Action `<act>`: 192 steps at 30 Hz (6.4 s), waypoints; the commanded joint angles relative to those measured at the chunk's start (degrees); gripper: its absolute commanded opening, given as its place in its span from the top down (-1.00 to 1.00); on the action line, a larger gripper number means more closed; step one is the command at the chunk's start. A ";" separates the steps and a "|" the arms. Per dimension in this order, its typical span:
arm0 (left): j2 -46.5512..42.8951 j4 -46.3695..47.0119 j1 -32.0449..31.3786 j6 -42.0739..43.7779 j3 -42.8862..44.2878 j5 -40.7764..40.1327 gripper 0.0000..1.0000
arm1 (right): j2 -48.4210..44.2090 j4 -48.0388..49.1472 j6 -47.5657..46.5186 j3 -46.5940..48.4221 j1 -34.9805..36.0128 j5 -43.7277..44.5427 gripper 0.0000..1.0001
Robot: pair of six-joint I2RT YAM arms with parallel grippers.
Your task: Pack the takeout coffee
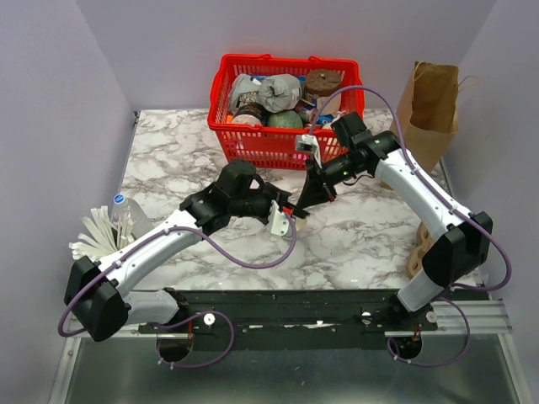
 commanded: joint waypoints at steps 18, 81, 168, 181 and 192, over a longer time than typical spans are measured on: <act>2.85 -3.54 1.54 -17.36 3.46 6.78 0.38 | -2.97 4.75 7.96 6.66 -7.08 -0.71 0.21; 9.97 37.34 19.30 -97.24 -16.67 16.11 -0.10 | -5.37 53.06 41.76 -32.29 -3.84 16.34 -0.98; 12.78 30.39 15.52 -90.03 -13.94 9.34 -0.20 | -7.74 48.57 40.44 -39.06 -3.14 21.17 -0.81; 13.48 30.66 15.43 -90.46 -13.85 8.81 -0.20 | -6.33 48.75 42.37 -37.39 -2.96 20.82 -0.82; 14.18 30.75 15.52 -91.34 -12.80 8.20 -0.20 | -4.92 49.10 45.28 -34.84 -2.87 20.65 -0.79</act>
